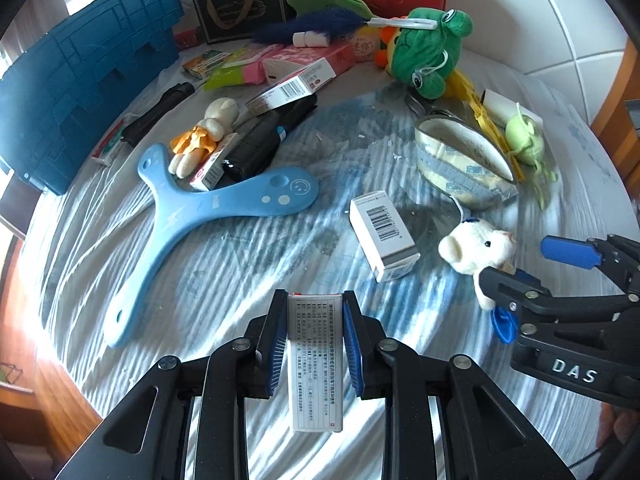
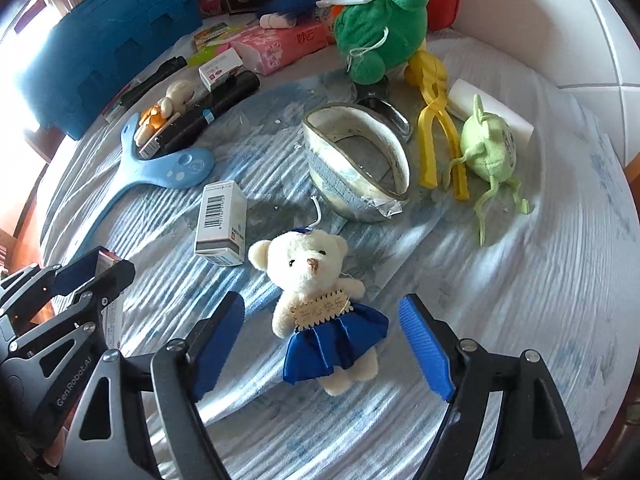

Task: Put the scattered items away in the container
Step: 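Grasp the white medicine box with the left tool while the right tool grasps the white bear plush, then lift the medicine box and bear plush and carry them over the blue crate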

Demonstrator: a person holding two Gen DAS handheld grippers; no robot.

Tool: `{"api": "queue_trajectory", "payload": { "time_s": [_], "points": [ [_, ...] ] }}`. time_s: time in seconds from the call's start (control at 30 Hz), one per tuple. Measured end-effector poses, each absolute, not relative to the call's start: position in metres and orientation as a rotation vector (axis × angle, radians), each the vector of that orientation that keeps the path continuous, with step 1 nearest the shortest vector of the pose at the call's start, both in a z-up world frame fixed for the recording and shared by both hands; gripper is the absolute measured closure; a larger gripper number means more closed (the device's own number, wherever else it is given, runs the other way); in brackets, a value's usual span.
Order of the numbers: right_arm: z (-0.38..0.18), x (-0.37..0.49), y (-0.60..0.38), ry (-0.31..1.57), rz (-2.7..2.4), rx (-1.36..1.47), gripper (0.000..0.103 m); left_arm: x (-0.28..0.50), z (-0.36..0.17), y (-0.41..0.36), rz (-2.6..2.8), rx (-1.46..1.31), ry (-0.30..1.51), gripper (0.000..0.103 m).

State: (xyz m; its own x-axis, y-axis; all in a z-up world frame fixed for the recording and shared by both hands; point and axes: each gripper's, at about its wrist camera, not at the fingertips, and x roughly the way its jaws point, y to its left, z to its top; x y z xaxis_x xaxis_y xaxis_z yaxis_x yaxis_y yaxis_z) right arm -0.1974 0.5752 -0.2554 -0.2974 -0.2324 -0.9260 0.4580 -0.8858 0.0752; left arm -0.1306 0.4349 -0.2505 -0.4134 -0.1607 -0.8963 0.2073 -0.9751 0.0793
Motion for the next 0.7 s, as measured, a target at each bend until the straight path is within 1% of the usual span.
{"api": "queue_trajectory", "payload": {
  "time_s": [0.1, 0.13, 0.17, 0.2, 0.27, 0.4, 0.7],
  "points": [
    [-0.27, -0.205, 0.565, 0.318, -2.195, 1.548, 0.031, -0.136, -0.259, 0.431, -2.459, 1.579, 0.074, 0.078],
    [-0.277, -0.208, 0.562, 0.331, -2.191, 1.559, 0.035, -0.138, -0.262, 0.43, -2.452, 1.589, 0.08, 0.078],
    [-0.284, -0.211, 0.559, 0.356, -2.189, 1.575, 0.051, -0.139, -0.265, 0.429, -2.448, 1.598, 0.085, 0.078],
    [-0.29, -0.212, 0.557, 0.375, -2.185, 1.589, 0.055, -0.139, -0.267, 0.429, -2.445, 1.604, 0.085, 0.078],
    [-0.296, -0.211, 0.555, 0.402, -2.193, 1.591, 0.058, -0.141, -0.271, 0.43, -2.441, 1.613, 0.084, 0.078],
    [-0.284, -0.208, 0.562, 0.359, -2.219, 1.558, 0.06, -0.143, -0.265, 0.434, -2.451, 1.597, 0.086, 0.078],
    [-0.218, -0.186, 0.579, 0.285, -2.286, 1.359, 0.06, -0.136, -0.218, 0.448, -2.501, 1.456, 0.071, 0.077]
  ]
}}
